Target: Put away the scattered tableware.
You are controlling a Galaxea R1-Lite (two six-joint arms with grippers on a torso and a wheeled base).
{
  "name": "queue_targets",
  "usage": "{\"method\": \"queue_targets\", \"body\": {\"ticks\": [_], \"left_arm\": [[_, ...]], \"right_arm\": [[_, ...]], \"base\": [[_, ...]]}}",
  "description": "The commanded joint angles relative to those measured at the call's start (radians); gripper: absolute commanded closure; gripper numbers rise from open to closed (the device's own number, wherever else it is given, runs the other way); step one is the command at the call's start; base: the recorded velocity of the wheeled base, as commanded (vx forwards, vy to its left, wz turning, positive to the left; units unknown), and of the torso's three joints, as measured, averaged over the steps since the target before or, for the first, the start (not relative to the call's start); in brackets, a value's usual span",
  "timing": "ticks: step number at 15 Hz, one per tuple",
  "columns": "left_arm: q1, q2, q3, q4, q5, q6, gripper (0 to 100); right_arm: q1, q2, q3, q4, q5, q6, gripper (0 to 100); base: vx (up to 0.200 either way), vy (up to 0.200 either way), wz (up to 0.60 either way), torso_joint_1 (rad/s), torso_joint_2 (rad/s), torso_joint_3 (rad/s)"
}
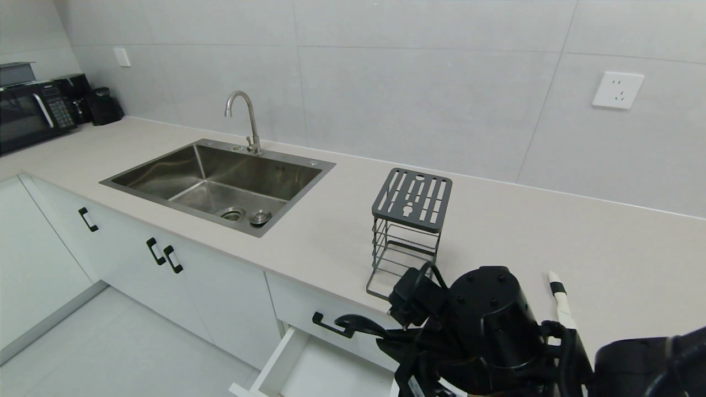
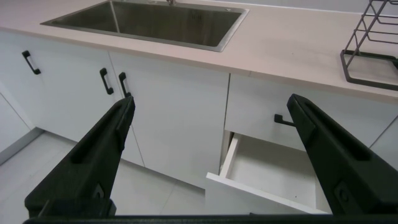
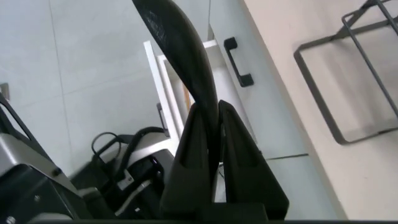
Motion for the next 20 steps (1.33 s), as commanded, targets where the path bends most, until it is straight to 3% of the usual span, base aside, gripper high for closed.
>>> {"method": "queue_targets", "body": {"ticks": [1,7,13,20], "left_arm": [[0.000,0.001,0.000,-0.001,0.000,0.000,0],[0.000,0.001,0.000,-0.001,0.000,0.000,0],[0.000,0.001,0.000,-0.001,0.000,0.000,0],[0.000,0.001,0.000,-0.001,0.000,0.000,0]], "right_arm": [[0.018,0.031,-0.041,0.005,-0.020,0.036,100],[0.072,0.147,-0.187,0.001,-0.017,0.043,100],[0.095,0.172,-0.196,0.001,-0.016,0.037,100],[0.103,0.186,-0.202,0.001,-0.016,0.025,100]], "base": [[0.000,0.000,0.00,0.000,0.00,0.000],[0.000,0.000,0.00,0.000,0.00,0.000],[0.000,0.000,0.00,-0.008,0.01,0.009],[0.000,0.000,0.00,-0.174,0.35,0.168]]}}
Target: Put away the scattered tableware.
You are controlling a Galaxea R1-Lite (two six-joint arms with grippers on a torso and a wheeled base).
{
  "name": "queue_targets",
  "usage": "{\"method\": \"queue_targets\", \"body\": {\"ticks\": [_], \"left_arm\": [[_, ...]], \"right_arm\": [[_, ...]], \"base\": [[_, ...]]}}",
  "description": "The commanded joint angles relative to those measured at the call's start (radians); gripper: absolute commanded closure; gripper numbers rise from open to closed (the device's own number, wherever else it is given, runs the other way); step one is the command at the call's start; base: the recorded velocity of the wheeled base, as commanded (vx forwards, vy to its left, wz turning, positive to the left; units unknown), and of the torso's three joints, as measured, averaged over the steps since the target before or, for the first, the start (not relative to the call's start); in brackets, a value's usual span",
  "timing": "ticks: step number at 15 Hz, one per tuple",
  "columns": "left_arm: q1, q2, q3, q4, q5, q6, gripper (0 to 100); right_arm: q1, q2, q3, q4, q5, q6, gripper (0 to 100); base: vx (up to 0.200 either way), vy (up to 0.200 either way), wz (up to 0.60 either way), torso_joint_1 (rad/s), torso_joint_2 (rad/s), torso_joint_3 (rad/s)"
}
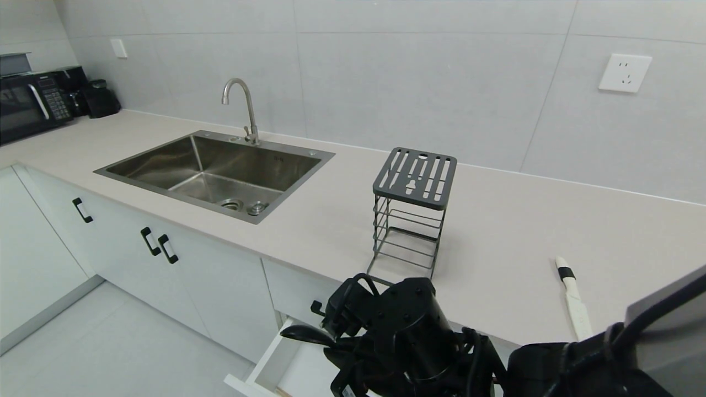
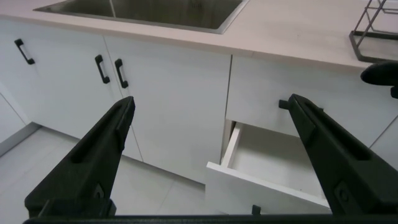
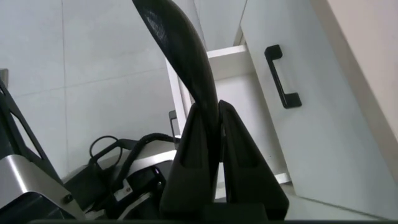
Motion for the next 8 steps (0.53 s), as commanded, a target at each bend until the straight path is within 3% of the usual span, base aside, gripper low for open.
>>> {"method": "queue_targets", "body": {"ticks": [1,4,8], "left_arm": [[0.000,0.001,0.000,0.001,0.000,0.000,0],[0.000,0.001,0.000,0.001,0.000,0.000,0],[0.000,0.001,0.000,0.001,0.000,0.000,0]], "right_arm": [[0.001,0.012,-0.018,-0.001,0.000,-0.024,100],[0.001,0.048,-0.057,0.001,0.012,-0.127,100],[-0.007,0.074,-0.096,0.004,0.046,-0.144,100]], "base": [[0.000,0.000,0.00,-0.144,0.27,0.144],[0.000,0.000,0.00,-0.227,0.45,0.217],[0.000,0.000,0.00,-0.257,0.51,0.241]]}}
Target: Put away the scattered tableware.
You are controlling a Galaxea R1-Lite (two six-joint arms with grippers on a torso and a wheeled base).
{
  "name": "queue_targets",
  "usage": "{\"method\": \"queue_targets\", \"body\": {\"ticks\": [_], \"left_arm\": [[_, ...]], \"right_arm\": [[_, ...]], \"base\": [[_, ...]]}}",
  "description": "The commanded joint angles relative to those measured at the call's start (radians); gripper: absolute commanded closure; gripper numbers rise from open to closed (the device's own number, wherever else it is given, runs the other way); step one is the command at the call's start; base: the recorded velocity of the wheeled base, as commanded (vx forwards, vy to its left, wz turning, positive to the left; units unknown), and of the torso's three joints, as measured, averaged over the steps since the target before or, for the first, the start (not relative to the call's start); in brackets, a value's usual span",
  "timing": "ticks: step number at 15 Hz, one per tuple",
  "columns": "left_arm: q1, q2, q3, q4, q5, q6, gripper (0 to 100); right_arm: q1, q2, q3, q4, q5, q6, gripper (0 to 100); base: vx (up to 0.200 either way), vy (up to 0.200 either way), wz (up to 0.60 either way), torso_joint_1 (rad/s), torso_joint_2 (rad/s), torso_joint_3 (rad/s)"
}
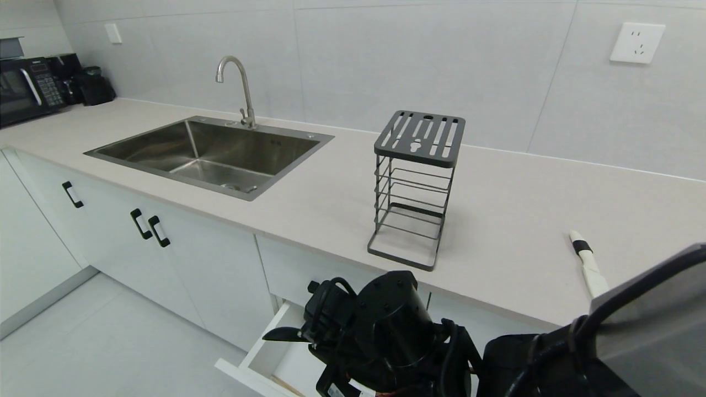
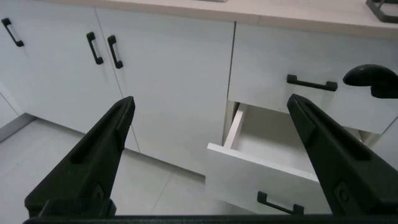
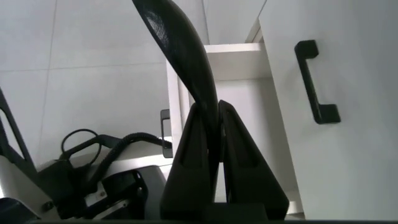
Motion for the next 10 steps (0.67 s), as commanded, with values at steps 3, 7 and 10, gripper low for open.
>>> {"method": "queue_targets", "body": {"ticks": [3,7,10], "left_arm": [[0.000,0.001,0.000,-0.001,0.000,0.000,0],[0.000,0.001,0.000,-0.001,0.000,0.000,0],[0.000,0.001,0.000,-0.001,0.000,0.000,0]], "right_arm": [[-0.015,0.030,-0.024,0.003,0.029,-0.041,100],[-0.030,0.072,-0.069,0.006,0.030,-0.068,100],[-0.038,0.090,-0.089,0.020,0.029,-0.079,100]], "base": [[0.000,0.000,0.00,-0.261,0.51,0.242],[0.000,0.000,0.00,-0.205,0.40,0.181],[0.000,0.000,0.00,-0.031,0.07,0.036]]}}
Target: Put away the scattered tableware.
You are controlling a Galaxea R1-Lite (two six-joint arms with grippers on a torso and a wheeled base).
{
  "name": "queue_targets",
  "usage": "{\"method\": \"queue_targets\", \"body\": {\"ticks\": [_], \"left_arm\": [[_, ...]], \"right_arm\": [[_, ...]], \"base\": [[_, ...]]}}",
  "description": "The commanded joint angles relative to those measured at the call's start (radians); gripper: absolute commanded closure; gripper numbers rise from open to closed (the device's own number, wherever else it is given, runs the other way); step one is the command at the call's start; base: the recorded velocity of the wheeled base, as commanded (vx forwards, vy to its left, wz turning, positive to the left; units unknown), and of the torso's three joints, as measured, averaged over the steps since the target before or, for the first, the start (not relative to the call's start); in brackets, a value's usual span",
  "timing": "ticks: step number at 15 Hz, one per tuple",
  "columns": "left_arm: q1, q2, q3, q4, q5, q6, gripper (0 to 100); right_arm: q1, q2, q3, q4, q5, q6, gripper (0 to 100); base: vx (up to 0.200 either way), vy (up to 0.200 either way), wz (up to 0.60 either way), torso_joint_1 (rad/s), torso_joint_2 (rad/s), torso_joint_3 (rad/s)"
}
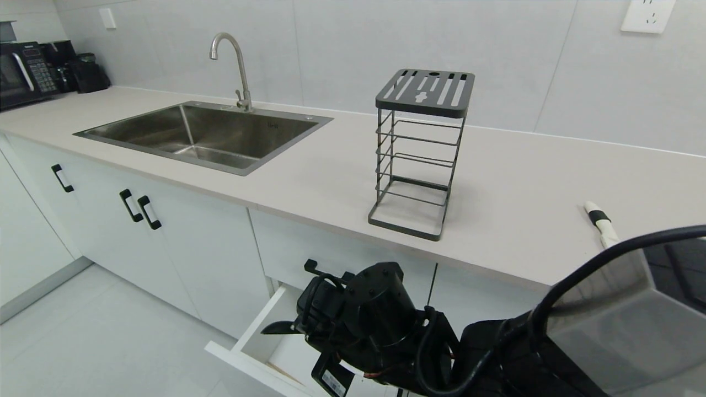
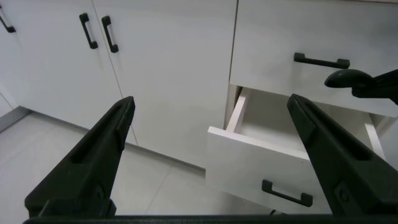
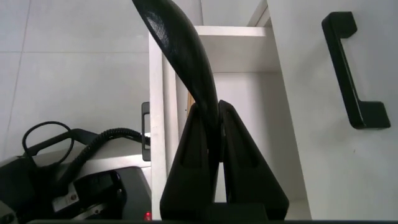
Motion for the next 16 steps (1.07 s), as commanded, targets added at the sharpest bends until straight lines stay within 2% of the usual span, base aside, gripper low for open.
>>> {"method": "queue_targets", "body": {"ticks": [1,4,9,12,16], "left_arm": [[0.000,0.001,0.000,0.000,0.000,0.000,0],[0.000,0.001,0.000,0.000,0.000,0.000,0],[0.000,0.001,0.000,0.000,0.000,0.000,0],[0.000,0.001,0.000,0.000,0.000,0.000,0],[0.000,0.001,0.000,0.000,0.000,0.000,0]], "right_arm": [[-0.001,0.028,-0.017,0.000,0.001,-0.010,100],[-0.006,0.061,-0.058,0.000,0.001,-0.019,100],[-0.023,0.112,-0.106,0.002,0.001,-0.019,100],[-0.066,0.136,-0.141,0.002,-0.007,-0.028,100],[-0.090,0.161,-0.147,0.002,-0.008,-0.039,100]], "base": [[0.000,0.000,0.00,0.000,0.00,0.000],[0.000,0.000,0.00,-0.037,0.07,0.027],[0.000,0.000,0.00,-0.212,0.37,0.164],[0.000,0.000,0.00,-0.253,0.35,0.128],[0.000,0.000,0.00,-0.078,0.18,0.082]]}}
